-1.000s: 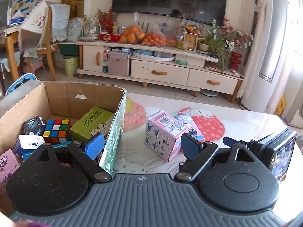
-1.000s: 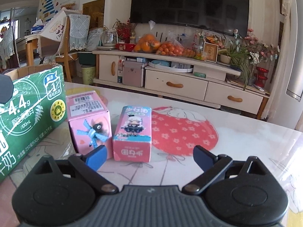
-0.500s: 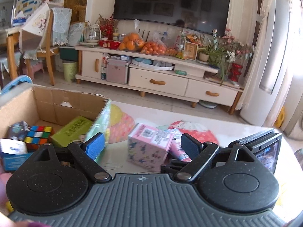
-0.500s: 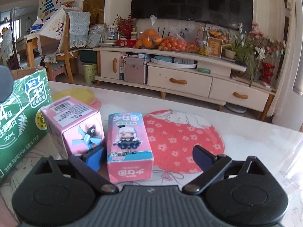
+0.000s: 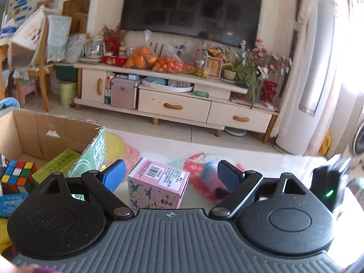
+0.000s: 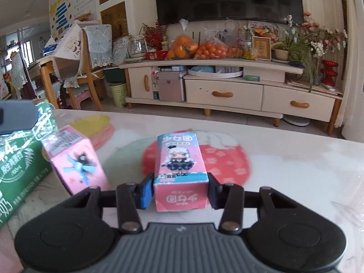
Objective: Organize rigid objects
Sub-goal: 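Grasp the tall pink figure box with the right gripper while the left grasps the pink cube box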
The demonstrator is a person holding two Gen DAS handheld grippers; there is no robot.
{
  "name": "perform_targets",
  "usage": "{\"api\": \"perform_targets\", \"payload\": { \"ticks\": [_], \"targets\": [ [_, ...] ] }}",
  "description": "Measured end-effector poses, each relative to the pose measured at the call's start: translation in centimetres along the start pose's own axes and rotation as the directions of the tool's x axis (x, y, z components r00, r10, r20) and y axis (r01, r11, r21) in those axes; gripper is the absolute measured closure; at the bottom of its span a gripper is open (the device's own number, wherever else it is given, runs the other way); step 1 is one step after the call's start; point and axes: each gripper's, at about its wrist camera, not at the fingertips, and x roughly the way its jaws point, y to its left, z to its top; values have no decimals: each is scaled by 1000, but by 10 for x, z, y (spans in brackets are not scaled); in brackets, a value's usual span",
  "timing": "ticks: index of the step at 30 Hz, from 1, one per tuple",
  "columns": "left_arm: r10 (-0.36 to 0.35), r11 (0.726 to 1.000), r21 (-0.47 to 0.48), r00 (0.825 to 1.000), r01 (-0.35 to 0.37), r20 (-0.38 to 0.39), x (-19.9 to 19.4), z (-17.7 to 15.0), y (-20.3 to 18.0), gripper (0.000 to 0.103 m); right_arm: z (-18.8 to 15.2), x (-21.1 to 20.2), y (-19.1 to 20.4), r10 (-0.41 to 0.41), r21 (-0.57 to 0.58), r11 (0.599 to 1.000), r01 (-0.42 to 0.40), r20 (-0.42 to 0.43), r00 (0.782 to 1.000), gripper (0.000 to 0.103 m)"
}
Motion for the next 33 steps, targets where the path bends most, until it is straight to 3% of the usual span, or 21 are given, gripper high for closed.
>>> {"api": "perform_targets", "payload": {
  "ticks": [3, 7, 16, 19, 21, 26, 31, 33],
  "targets": [
    [-3, 997, 72, 1000, 3, 4, 7, -6, -5, 0, -3, -5, -14, 5, 17, 1000, -5, -5, 1000, 57],
    [50, 985, 163, 999, -50, 8, 20, -14, -10, 0, -5, -8, -16, 22, 9, 1000, -22, -6, 1000, 57],
    [94, 976, 198, 995, -88, -21, 43, -20, -3, 0, -4, -2, -8, 59, -48, 997, -61, -31, 998, 55],
    [99, 975, 203, 994, -88, -42, 50, -25, -1, 0, -3, -1, -7, 58, -56, 997, -59, -29, 998, 45],
    [100, 974, 211, 993, -87, -54, 54, -26, 1, 0, -2, -1, -7, 40, -64, 997, -40, -15, 999, 31],
    [100, 975, 206, 992, -84, -70, 57, -28, 2, 0, 1, 3, -2, -20, -88, 996, 20, 6, 1000, 24],
    [105, 974, 207, 992, -88, -75, 61, -25, 1, 0, 1, 8, 2, -51, -113, 992, 51, 2, 999, 30],
    [107, 973, 215, 991, -89, -76, 61, -26, -2, 0, 0, 9, 4, -62, -133, 989, 61, -6, 998, 50]
  ]
}}
